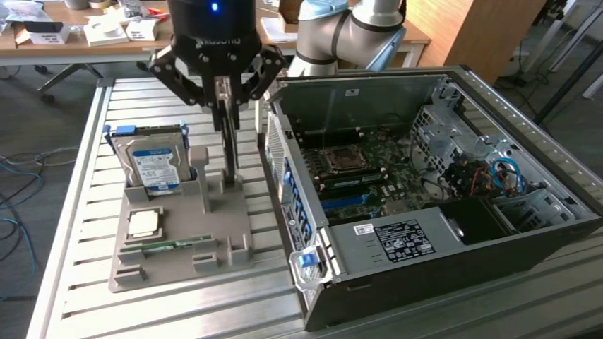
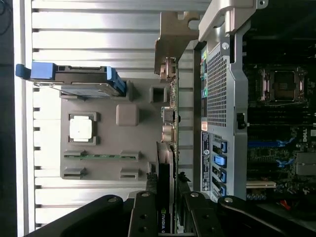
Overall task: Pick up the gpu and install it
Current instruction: 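Pick up the gpu and move the gpu toward the slot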
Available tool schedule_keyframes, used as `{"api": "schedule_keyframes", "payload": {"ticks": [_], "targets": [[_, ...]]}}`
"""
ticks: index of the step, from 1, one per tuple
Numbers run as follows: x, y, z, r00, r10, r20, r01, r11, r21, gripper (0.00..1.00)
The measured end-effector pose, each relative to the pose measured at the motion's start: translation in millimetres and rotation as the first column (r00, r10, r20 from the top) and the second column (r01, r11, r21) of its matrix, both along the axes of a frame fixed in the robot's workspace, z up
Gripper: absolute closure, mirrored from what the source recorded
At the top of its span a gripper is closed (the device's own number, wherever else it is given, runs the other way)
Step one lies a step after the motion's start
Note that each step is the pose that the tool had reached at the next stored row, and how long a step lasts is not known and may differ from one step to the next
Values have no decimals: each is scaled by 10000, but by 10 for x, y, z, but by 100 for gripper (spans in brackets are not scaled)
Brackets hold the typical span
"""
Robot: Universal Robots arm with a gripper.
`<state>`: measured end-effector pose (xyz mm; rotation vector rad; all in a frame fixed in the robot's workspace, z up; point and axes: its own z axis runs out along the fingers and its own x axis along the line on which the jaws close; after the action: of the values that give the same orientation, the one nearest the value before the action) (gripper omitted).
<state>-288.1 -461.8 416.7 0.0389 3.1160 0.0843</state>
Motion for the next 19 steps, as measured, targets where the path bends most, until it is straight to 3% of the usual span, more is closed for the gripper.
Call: {"api": "schedule_keyframes", "payload": {"ticks": [12, 19], "targets": [[0, 0, 511, 10000, 12, 9, -12, 10000, 1, 73], [0, 0, 539, 10000, 12, 8, -12, 10000, 1, 73]]}}
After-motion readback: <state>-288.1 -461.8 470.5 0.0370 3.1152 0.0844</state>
